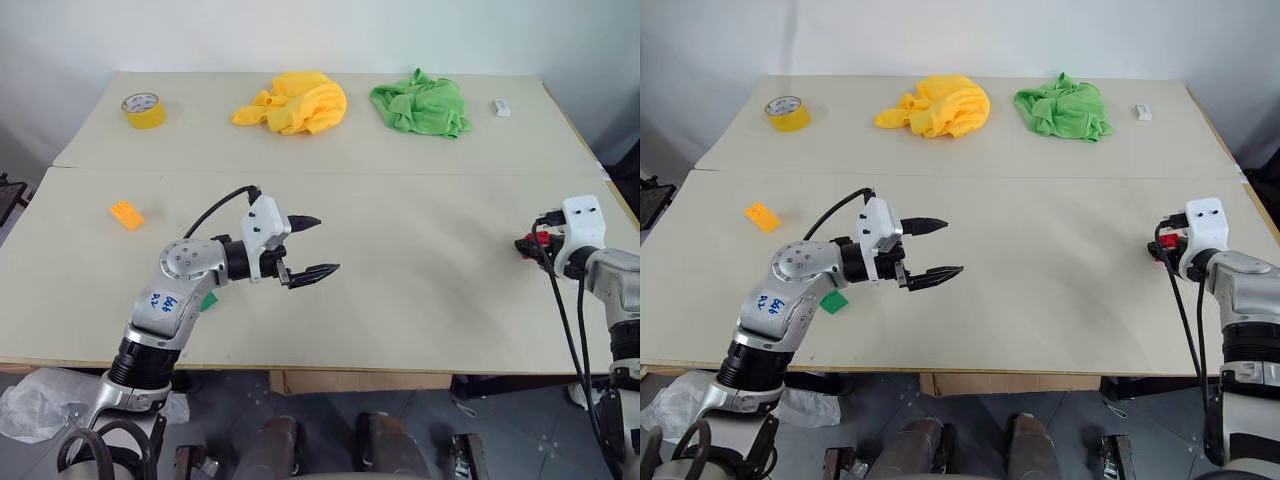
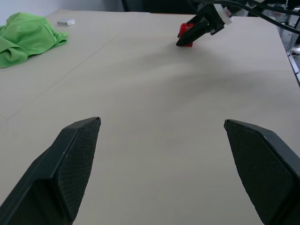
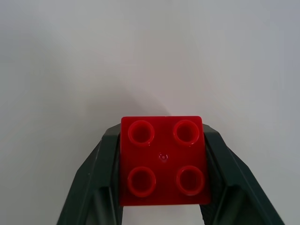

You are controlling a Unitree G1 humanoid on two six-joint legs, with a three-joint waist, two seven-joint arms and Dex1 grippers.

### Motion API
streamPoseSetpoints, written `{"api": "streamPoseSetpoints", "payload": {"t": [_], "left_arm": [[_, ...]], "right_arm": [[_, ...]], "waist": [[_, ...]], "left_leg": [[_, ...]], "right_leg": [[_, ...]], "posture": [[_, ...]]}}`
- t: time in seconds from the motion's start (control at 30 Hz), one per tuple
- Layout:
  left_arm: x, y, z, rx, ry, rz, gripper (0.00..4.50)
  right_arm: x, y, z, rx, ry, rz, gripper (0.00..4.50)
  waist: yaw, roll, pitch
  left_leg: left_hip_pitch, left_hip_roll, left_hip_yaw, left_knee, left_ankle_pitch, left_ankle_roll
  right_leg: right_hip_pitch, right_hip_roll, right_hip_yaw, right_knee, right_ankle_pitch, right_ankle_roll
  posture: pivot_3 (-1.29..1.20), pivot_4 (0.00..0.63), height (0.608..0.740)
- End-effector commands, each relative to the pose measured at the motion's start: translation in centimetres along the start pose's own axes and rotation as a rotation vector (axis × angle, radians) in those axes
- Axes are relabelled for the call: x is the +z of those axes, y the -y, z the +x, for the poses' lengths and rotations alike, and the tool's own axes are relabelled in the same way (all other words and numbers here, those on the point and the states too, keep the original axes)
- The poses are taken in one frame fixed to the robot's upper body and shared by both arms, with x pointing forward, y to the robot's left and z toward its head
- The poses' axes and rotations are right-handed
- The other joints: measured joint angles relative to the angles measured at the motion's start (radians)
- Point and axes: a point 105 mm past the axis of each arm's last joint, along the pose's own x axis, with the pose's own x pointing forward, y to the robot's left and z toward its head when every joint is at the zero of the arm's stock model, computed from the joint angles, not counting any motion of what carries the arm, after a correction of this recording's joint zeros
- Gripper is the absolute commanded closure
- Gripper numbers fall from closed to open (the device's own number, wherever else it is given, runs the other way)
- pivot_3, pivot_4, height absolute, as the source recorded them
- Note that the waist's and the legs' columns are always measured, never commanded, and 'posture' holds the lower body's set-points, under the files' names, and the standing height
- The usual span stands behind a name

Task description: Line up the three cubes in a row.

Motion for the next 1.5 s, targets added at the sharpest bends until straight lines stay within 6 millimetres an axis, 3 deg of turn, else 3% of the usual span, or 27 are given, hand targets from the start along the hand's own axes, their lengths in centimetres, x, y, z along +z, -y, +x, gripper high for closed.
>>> {"api": "streamPoseSetpoints", "payload": {"t": [0.03,0.17,0.27,0.33,0.4,0.6,0.73,0.87,0.97,1.17,1.43,1.5], "left_arm": [[1.0,-0.5,-1.1,0.039,0.016,0.040,0.00],[1.0,-0.7,-1.5,0.052,0.008,0.038,0.00],[1.1,-0.7,-1.7,0.050,0.006,0.032,0.00],[1.0,-0.5,-1.8,0.044,0.003,0.025,0.00],[0.9,-0.4,-1.9,0.040,-0.002,0.017,0.00],[0.7,-0.3,-2.5,0.055,-0.019,0.003,0.00],[0.7,-0.4,-2.8,0.064,-0.027,0.004,0.00],[0.7,-0.5,-2.9,0.070,-0.030,0.004,0.00],[0.6,-0.5,-3.0,0.069,-0.037,0.004,0.00],[0.6,-0.7,-3.2,0.076,-0.040,0.006,0.00],[0.6,-0.9,-3.2,0.075,-0.046,0.007,0.00],[0.5,-0.9,-3.4,0.076,-0.049,0.008,0.00]], "right_arm": [[4.3,-2.5,-0.7,0.142,0.119,-0.105,2.96],[8.0,-9.0,-1.8,0.463,0.256,-0.304,2.96],[8.4,-16.9,-3.4,0.895,0.232,-0.518,2.96],[7.7,-19.2,-3.4,1.024,0.168,-0.632,2.96],[7.2,-20.1,-2.1,1.030,0.125,-0.688,2.96],[4.6,-20.4,0.7,1.014,0.041,-0.806,2.96],[4.5,-19.9,1.4,1.007,0.031,-0.812,2.96],[4.6,-18.5,1.2,1.009,0.035,-0.810,2.96],[3.5,-17.7,0.4,1.071,-0.002,-0.822,2.96],[3.8,-20.1,-1.4,1.163,0.089,-0.805,2.96],[2.6,-19.9,-0.4,1.081,0.100,-0.795,2.96],[2.8,-20.0,-0.3,1.070,0.108,-0.774,2.21]], "waist": [[0.000,0.000,0.000],[-0.012,0.000,0.000],[-0.020,0.000,0.000],[-0.025,0.000,0.000],[-0.025,0.000,0.000],[-0.007,0.000,0.000],[-0.019,0.000,0.000],[-0.023,0.000,0.000],[-0.021,0.000,0.000],[-0.026,0.000,0.000],[-0.023,0.000,0.000],[-0.023,0.000,0.000]], "left_leg": [[0.000,0.000,0.000,0.000,0.000,0.000],[0.000,0.001,0.000,0.000,0.000,0.000],[0.000,0.001,0.000,-0.001,0.000,-0.001],[0.000,0.001,0.000,-0.001,0.000,-0.001],[0.000,0.001,-0.001,-0.001,0.000,-0.001],[-0.008,-0.002,-0.009,0.003,0.000,-0.001],[-0.008,-0.002,-0.010,0.002,0.000,-0.001],[-0.008,-0.002,-0.011,0.002,0.000,-0.001],[-0.008,-0.002,-0.011,0.002,0.000,-0.001],[-0.008,-0.001,-0.012,0.002,0.000,-0.002],[-0.008,-0.001,-0.011,0.002,0.000,-0.002],[-0.008,-0.001,-0.011,0.002,0.000,-0.002]], "right_leg": [[0.000,0.000,0.000,0.000,0.000,0.000],[-0.001,0.001,0.000,0.000,0.000,0.000],[0.000,0.001,-0.001,-0.001,0.000,0.000],[-0.001,0.001,0.000,0.000,0.000,0.000],[-0.001,0.002,-0.001,0.000,0.000,0.000],[-0.003,-0.002,-0.007,0.000,0.001,0.000],[-0.003,-0.001,-0.009,0.000,0.001,0.000],[-0.003,-0.001,-0.009,0.000,0.001,0.000],[-0.003,-0.001,-0.009,0.000,0.001,0.000],[-0.002,-0.001,-0.010,-0.001,0.001,0.000],[-0.003,-0.001,-0.009,0.000,0.001,0.000],[-0.003,-0.001,-0.009,0.000,0.001,0.000]], "posture": [[0.00,0.150,0.740],[0.00,0.150,0.740],[0.00,0.150,0.740],[0.00,0.150,0.740],[0.00,0.150,0.740],[0.00,0.150,0.740],[0.00,0.150,0.740],[0.00,0.150,0.740],[0.00,0.150,0.740],[0.00,0.150,0.740],[0.00,0.150,0.740],[0.00,0.150,0.740]]}}
